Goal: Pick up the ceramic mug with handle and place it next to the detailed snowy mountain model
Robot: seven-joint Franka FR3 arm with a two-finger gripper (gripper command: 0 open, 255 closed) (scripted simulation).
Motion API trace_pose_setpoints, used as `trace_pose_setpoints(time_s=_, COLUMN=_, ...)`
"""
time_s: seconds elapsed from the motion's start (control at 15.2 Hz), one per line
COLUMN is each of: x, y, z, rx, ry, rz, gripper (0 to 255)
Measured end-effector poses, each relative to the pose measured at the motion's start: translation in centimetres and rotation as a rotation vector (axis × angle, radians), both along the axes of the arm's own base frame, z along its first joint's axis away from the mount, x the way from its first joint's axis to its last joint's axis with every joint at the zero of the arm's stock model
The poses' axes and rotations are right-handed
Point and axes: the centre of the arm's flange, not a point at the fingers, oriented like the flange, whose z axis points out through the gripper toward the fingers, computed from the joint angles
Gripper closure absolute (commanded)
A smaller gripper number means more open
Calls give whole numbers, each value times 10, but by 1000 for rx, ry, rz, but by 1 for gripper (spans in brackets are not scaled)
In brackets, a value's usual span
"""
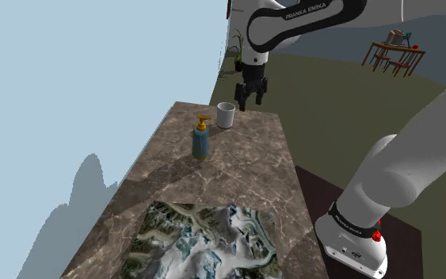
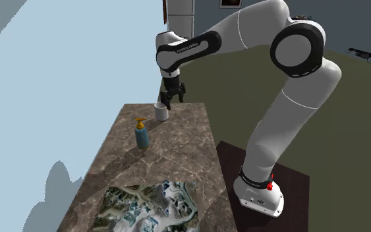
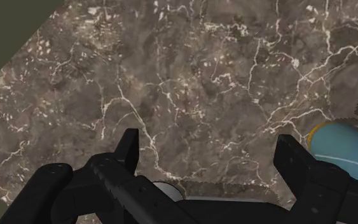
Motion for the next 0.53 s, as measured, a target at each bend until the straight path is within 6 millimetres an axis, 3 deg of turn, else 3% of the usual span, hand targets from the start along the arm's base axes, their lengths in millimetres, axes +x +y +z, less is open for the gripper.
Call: trace_pose_setpoints(time_s=0.53, x=95, y=-12, z=-40, rx=-24, ry=-24, rz=-24, gripper=0)
